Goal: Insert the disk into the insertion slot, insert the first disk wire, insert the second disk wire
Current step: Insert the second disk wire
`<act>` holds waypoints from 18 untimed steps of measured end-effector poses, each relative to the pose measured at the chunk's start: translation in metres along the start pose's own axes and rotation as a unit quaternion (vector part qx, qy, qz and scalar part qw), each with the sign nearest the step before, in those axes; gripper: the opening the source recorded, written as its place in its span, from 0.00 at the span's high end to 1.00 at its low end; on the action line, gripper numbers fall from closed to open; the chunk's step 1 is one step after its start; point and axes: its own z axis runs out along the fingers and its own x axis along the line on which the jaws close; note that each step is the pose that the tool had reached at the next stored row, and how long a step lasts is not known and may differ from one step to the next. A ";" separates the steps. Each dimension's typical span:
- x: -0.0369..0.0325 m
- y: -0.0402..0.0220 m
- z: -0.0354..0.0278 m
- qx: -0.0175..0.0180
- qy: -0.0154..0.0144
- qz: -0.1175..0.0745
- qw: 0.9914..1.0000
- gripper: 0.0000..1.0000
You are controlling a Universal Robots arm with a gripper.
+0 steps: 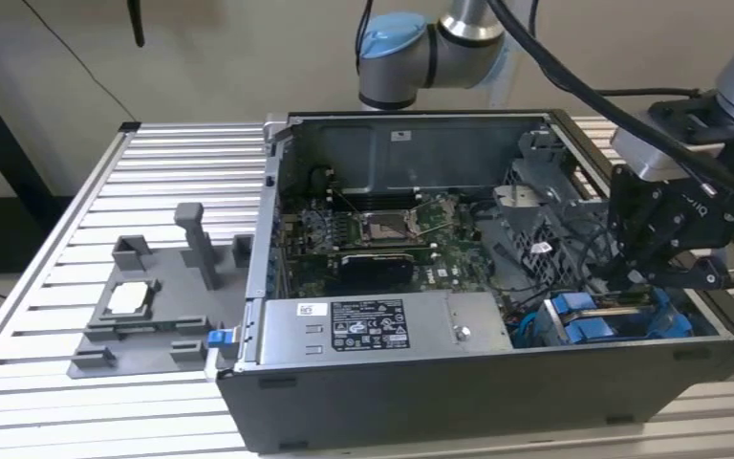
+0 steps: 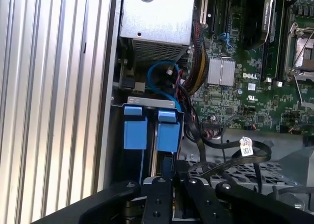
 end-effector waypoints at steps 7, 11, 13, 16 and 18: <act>0.0003 -0.0015 0.0011 0.002 -0.002 0.023 1.000 0.84; 0.0003 -0.0015 0.0016 0.002 -0.002 0.024 1.000 0.84; 0.0004 -0.0015 0.0022 0.003 -0.002 0.026 1.000 0.84; 0.0005 -0.0018 0.0034 0.003 -0.003 0.035 0.999 0.84; 0.0006 -0.0019 0.0044 0.004 -0.003 0.039 0.999 0.84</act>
